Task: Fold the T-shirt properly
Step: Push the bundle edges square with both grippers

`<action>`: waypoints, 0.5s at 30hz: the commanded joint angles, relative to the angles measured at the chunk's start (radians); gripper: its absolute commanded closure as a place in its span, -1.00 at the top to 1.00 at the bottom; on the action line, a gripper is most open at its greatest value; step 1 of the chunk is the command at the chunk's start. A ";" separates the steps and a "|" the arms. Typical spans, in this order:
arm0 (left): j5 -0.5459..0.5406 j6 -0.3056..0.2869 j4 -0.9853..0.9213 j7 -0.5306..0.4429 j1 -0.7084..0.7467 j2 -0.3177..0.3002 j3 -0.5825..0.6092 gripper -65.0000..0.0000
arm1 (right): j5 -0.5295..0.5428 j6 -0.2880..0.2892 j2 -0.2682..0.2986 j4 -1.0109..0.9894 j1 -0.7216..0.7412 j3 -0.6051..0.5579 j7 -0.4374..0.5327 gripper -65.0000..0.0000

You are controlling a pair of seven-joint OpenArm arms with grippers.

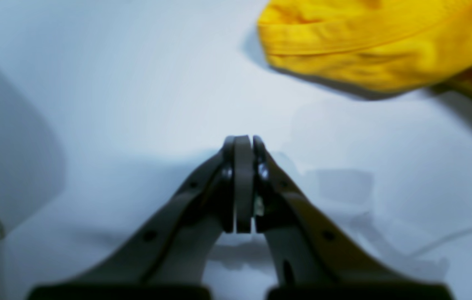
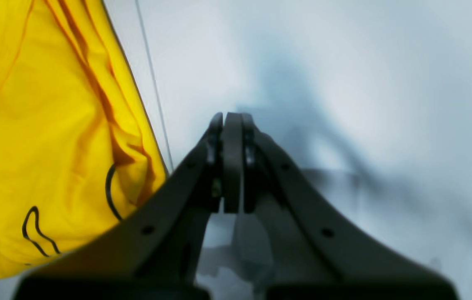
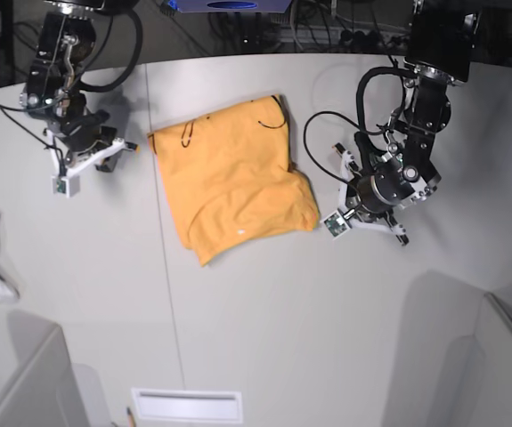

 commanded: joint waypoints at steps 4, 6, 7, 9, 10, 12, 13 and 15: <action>-0.002 0.014 -0.063 -0.014 -0.022 -0.007 0.031 -1.00 | 0.005 0.005 0.010 0.009 0.015 -0.035 0.018 -1.00; -0.002 0.014 -0.113 -0.017 -0.025 -0.006 0.059 -1.00 | 0.005 0.005 0.010 0.012 0.007 -0.069 0.018 -1.00; -0.002 0.014 -0.134 -0.017 -0.033 -0.003 0.070 -1.00 | 0.005 0.005 0.010 0.009 0.003 -0.082 0.018 -1.00; -0.002 0.014 -0.171 -0.018 -0.056 0.005 0.079 -1.00 | 0.005 0.005 0.005 0.009 -0.017 -0.101 0.021 -1.00; -0.002 0.014 -0.189 -0.018 -0.070 0.020 0.085 -1.00 | 0.005 0.005 0.002 0.012 -0.027 -0.109 0.024 -1.00; -0.002 0.014 -0.237 -0.018 -0.109 0.053 0.089 -1.00 | 0.005 0.005 0.002 0.012 -0.030 -0.124 0.024 -1.00; -0.002 0.014 -0.255 -0.018 -0.126 0.068 0.093 -1.00 | 0.005 0.005 0.002 0.012 -0.034 -0.128 0.021 -1.00; -0.002 0.014 -0.295 -0.018 -0.154 0.097 0.093 -1.00 | 0.005 0.005 0.000 0.012 -0.045 -0.128 0.019 -1.00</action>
